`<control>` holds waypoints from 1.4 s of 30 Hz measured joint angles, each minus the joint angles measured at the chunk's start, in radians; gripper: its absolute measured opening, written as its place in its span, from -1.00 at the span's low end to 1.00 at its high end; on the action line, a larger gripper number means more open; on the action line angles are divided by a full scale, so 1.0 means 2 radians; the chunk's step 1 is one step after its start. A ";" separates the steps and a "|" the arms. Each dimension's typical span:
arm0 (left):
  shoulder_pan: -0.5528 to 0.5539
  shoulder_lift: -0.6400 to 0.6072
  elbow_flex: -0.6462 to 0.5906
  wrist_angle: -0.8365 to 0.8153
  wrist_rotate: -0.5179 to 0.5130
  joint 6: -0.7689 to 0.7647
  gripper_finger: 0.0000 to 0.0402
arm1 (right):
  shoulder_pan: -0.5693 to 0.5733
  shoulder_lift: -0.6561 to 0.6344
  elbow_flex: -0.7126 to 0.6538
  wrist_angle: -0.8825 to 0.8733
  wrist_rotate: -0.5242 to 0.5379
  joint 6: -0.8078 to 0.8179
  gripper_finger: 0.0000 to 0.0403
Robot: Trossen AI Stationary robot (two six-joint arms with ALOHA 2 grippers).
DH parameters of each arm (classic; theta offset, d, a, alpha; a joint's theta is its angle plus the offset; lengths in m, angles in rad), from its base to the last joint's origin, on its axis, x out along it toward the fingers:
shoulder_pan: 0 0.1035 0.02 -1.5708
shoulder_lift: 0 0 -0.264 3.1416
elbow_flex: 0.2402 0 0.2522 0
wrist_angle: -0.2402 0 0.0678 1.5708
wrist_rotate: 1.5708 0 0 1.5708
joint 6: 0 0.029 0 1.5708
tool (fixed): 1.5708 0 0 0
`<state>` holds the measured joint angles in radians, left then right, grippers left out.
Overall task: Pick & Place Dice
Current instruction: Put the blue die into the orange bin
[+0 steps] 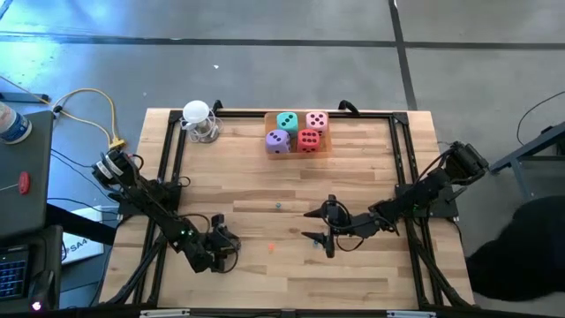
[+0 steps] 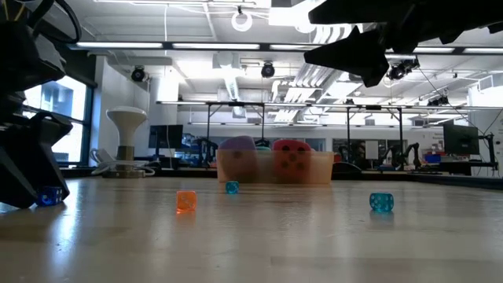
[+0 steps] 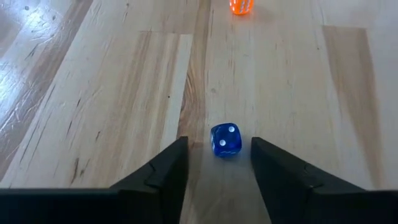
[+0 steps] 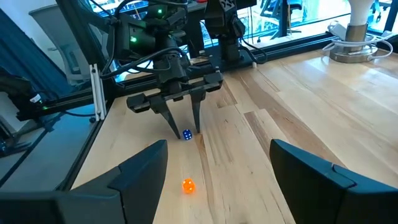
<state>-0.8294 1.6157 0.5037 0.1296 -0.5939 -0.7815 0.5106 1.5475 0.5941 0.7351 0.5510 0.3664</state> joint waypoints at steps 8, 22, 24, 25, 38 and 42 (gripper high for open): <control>0.014 0.000 -0.001 0.017 -0.002 0.004 -0.27 | 0.000 0.000 0.000 0.000 0.000 0.000 0.36; 0.022 0.000 -0.001 0.020 -0.008 0.014 -0.49 | 0.000 0.000 0.000 -0.003 0.000 0.000 0.36; 0.022 0.000 -0.001 0.021 -0.010 0.022 -0.63 | 0.000 0.000 0.000 -0.003 0.000 0.000 0.36; 0.022 0.000 -0.001 0.022 -0.011 0.024 -0.71 | 0.000 0.000 0.000 -0.003 0.000 0.000 0.36; 0.042 0.002 0.001 0.065 -0.044 0.061 -0.81 | 0.000 0.000 0.000 -0.003 0.000 0.000 0.36; 0.071 -0.013 0.019 0.079 -0.017 0.068 -0.81 | 0.000 0.000 0.000 -0.004 0.001 -0.021 0.36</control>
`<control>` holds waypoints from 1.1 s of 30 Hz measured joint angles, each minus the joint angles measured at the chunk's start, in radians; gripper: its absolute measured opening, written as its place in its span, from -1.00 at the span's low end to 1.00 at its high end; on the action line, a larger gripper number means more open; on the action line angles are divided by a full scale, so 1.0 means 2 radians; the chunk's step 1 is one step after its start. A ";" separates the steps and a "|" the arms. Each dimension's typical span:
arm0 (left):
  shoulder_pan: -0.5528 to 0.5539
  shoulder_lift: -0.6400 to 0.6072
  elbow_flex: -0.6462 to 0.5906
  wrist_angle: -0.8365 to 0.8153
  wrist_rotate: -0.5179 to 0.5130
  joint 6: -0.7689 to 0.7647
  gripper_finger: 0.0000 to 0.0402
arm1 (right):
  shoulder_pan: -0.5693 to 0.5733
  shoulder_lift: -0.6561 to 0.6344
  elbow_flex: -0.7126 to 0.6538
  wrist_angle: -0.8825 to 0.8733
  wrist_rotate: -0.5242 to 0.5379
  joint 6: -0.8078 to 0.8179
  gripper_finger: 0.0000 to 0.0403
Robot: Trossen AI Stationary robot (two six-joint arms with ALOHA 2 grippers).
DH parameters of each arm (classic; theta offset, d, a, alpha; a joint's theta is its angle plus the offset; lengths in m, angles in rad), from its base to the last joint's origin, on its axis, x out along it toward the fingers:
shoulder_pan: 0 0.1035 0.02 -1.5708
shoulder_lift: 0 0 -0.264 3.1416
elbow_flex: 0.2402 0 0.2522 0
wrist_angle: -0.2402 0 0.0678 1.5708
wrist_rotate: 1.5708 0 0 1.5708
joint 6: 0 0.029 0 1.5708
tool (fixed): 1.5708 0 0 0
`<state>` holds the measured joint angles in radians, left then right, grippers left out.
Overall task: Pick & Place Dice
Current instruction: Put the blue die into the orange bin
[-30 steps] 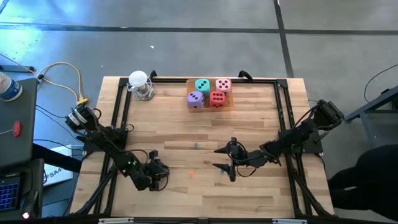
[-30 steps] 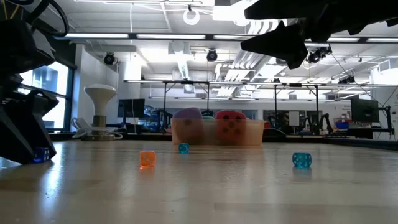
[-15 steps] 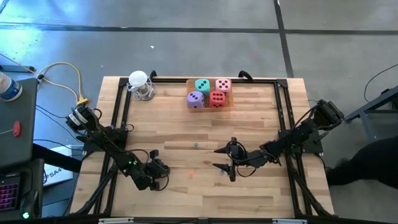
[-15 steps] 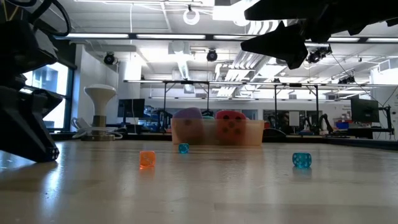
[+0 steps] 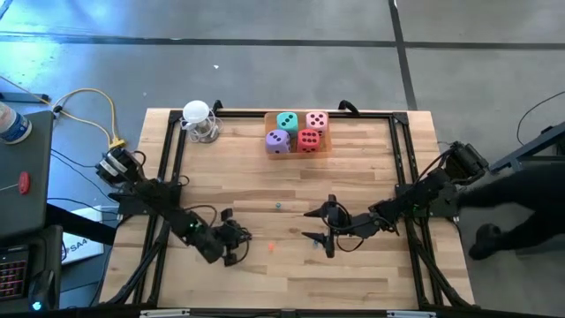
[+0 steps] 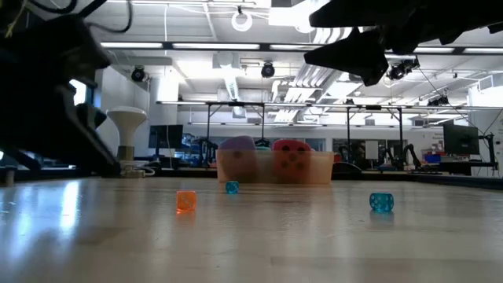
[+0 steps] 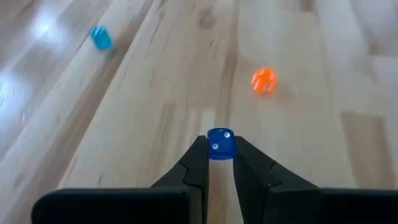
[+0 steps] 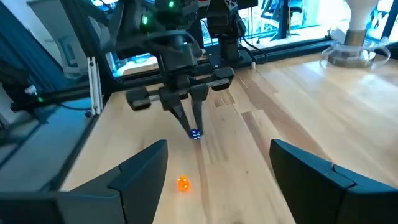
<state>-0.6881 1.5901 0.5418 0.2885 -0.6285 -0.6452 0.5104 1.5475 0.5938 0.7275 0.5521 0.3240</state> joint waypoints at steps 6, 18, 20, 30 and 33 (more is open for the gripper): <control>0.073 -0.052 0.018 0.000 0.044 0.119 -0.81 | -0.011 0.000 0.000 0.001 0.044 -0.020 0.36; 0.394 -0.115 0.076 0.001 0.124 0.273 -0.81 | -0.050 0.000 0.000 0.020 0.052 -0.101 0.36; 0.451 -0.096 0.106 -0.004 0.171 0.284 -0.81 | -0.054 0.000 0.000 0.020 0.051 -0.111 0.36; 0.581 0.030 0.257 -0.111 0.219 0.315 -0.81 | -0.052 0.000 0.000 0.015 0.049 -0.138 0.36; 0.593 0.055 0.273 -0.114 0.218 0.316 -0.77 | -0.052 0.000 0.000 0.010 0.049 -0.139 0.36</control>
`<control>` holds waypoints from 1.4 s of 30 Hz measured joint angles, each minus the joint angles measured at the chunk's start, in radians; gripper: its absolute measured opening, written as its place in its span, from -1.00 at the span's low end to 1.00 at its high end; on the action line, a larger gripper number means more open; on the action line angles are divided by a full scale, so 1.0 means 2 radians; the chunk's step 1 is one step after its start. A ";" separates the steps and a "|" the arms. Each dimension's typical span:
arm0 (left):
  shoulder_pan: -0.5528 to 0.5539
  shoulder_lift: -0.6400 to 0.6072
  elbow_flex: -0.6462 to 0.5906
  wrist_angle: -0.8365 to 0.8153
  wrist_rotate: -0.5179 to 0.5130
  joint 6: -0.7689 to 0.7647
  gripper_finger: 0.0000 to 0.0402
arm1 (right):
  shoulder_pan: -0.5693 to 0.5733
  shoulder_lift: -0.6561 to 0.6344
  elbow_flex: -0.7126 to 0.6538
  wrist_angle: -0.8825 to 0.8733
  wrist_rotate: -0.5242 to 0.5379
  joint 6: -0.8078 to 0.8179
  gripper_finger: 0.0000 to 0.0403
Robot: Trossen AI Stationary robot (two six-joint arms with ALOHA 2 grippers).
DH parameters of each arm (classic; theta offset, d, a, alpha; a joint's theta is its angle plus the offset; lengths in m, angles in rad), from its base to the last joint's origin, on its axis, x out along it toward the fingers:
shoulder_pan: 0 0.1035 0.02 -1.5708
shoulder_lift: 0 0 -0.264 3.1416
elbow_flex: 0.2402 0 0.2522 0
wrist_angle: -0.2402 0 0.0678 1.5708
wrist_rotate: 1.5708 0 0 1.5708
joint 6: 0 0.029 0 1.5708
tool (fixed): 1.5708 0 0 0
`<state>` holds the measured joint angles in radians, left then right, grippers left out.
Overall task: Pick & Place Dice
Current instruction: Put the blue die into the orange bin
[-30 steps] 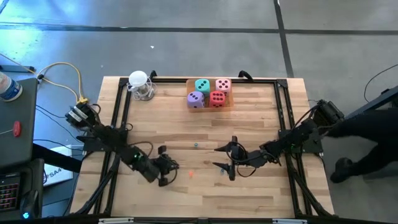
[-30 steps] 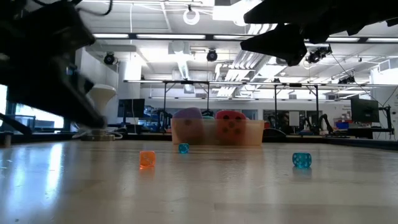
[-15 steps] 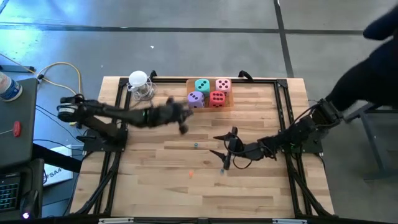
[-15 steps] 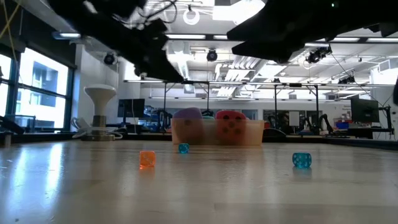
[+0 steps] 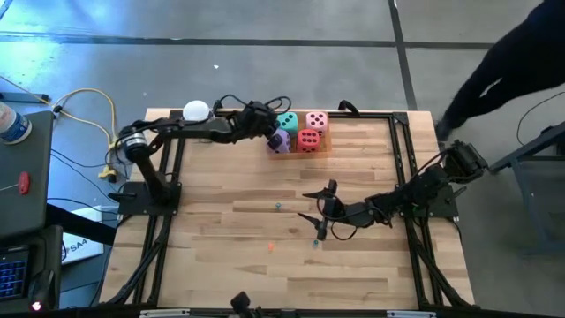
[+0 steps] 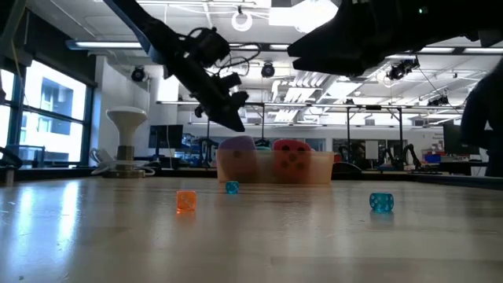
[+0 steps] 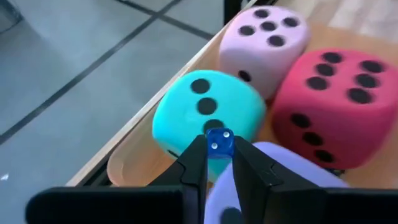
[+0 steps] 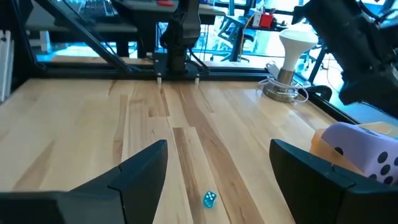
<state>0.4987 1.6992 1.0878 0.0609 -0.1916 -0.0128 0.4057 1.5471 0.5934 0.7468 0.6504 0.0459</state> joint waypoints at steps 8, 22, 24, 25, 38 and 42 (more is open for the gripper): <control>0.019 0.027 0.004 0.009 -0.001 0.025 -0.63 | 0.000 0.000 0.000 -0.016 0.001 -0.035 0.36; 0.015 0.028 0.004 0.007 -0.002 0.046 -0.61 | 0.002 0.000 0.000 -0.027 -0.026 -0.002 0.36; 0.011 0.028 0.004 0.007 -0.005 0.049 -0.57 | 0.004 0.000 0.000 -0.027 -0.026 0.002 0.36; 0.009 0.028 0.004 0.007 -0.012 0.056 -0.54 | 0.005 0.000 0.000 -0.027 -0.025 0.003 0.36; -0.089 -0.060 0.004 -0.046 -0.068 0.091 -0.04 | 0.007 -0.007 0.000 -0.028 -0.023 0.001 0.36; -0.142 -0.093 0.004 -0.161 -0.051 0.081 -0.03 | 0.012 -0.007 0.000 -0.040 -0.023 0.001 0.36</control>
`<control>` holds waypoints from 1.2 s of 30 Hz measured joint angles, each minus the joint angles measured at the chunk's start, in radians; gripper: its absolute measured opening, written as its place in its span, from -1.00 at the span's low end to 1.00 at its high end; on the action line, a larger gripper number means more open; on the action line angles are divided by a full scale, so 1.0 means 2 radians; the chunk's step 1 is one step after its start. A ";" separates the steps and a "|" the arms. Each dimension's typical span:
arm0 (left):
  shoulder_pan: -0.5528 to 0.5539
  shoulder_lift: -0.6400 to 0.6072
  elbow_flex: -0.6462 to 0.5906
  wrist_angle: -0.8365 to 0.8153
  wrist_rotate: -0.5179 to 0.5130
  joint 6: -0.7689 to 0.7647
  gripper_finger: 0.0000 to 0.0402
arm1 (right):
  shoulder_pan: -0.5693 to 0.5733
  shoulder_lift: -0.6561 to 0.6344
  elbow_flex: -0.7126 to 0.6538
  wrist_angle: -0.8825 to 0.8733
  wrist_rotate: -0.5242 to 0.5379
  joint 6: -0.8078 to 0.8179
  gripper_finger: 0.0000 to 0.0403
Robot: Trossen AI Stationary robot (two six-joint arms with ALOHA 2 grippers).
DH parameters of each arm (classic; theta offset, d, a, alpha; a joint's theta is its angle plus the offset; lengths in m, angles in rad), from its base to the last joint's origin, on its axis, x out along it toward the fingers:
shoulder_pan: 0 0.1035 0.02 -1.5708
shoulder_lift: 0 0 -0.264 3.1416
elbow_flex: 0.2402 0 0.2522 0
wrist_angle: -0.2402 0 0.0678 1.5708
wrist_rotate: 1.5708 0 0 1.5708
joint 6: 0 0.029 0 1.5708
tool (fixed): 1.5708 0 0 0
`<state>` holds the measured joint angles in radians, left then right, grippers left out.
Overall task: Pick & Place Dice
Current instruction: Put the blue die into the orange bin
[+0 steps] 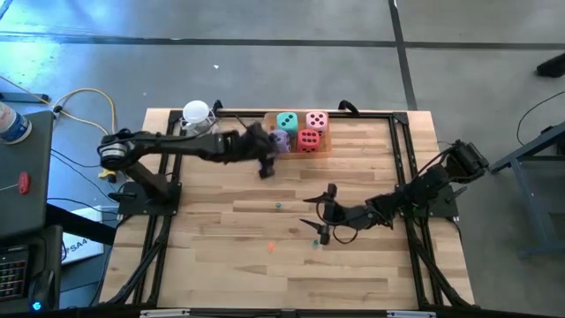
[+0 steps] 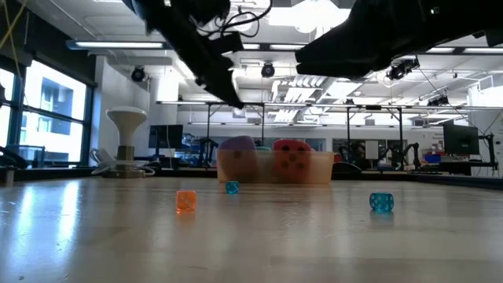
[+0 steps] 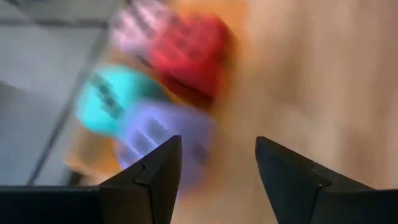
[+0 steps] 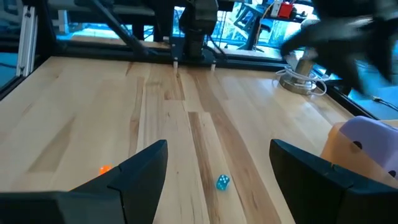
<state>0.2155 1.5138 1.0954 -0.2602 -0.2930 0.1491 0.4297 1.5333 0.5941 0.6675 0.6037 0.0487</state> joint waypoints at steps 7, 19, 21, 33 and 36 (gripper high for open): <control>-0.105 -0.007 -0.001 -0.160 0.004 -0.083 -0.03 | 0.003 0.000 0.000 -0.008 0.000 0.001 0.36; -0.269 -0.006 -0.054 -0.111 -0.083 -0.188 -0.03 | 0.020 0.000 0.000 -0.018 -0.009 0.050 0.36; -0.287 -0.006 -0.068 -0.097 -0.101 -0.198 -0.03 | 0.026 0.000 0.000 -0.019 -0.022 0.061 0.36; -0.280 -0.004 -0.190 0.182 -0.102 -0.157 -0.03 | 0.054 0.000 0.000 -0.017 -0.126 0.131 0.36; -0.258 0.007 -0.221 0.252 -0.076 -0.157 -0.03 | 0.062 0.000 0.000 -0.016 -0.145 0.131 0.36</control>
<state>-0.3004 1.5274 0.6533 0.2444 -0.4448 -0.1646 0.5530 1.5333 0.5941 0.6356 0.3129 0.3107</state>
